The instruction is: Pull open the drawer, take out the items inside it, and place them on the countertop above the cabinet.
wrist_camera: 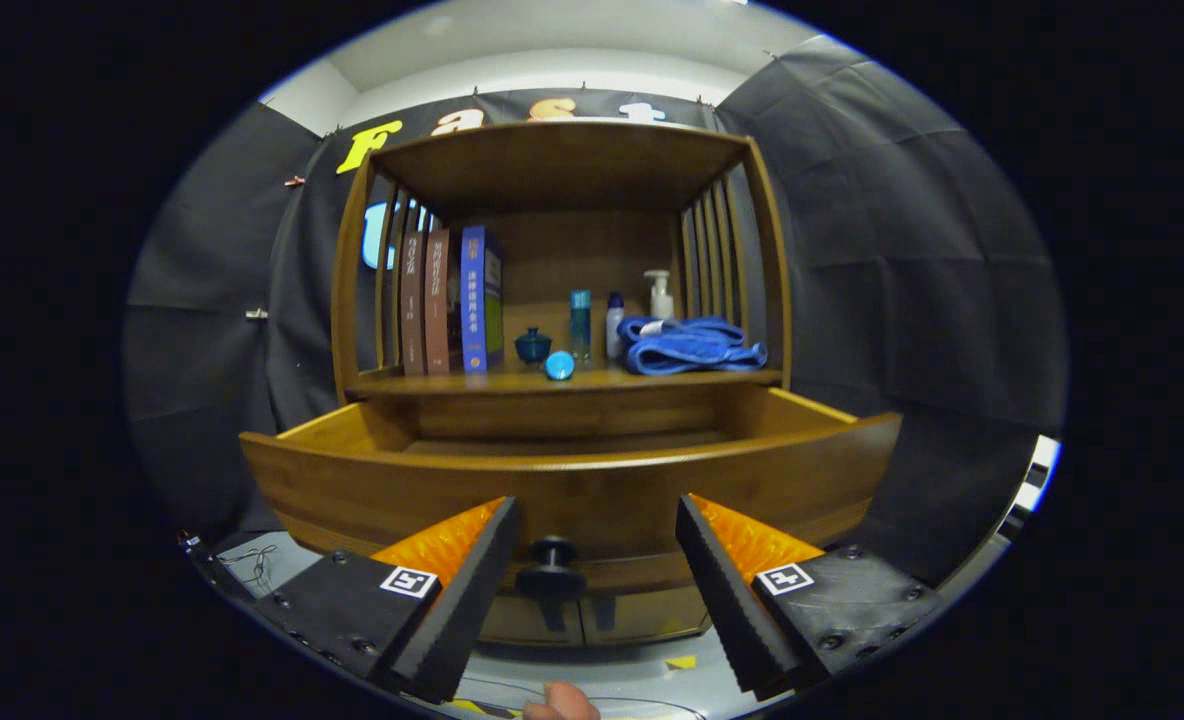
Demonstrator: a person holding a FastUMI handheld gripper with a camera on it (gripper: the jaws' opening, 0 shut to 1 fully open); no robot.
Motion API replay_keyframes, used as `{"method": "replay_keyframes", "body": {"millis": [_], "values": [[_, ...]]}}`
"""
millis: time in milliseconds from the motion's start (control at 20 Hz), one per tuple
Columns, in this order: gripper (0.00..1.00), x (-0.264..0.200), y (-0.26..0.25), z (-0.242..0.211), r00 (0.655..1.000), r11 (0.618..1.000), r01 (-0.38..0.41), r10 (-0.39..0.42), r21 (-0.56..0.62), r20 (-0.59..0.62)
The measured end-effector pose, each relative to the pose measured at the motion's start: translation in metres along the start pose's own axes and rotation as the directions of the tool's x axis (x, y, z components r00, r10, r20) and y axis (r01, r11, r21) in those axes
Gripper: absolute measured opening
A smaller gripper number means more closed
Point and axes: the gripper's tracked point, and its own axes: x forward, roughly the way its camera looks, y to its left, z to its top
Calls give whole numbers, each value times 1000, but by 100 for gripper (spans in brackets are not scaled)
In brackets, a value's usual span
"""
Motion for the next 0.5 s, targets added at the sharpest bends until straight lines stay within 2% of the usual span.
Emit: {"method": "replay_keyframes", "body": {"millis": [250,500], "values": [[100,16,14,-26,998,999,-31,29,-20,-62],[99,20,12,-24,997,999,-39,38,-12,-67]]}}
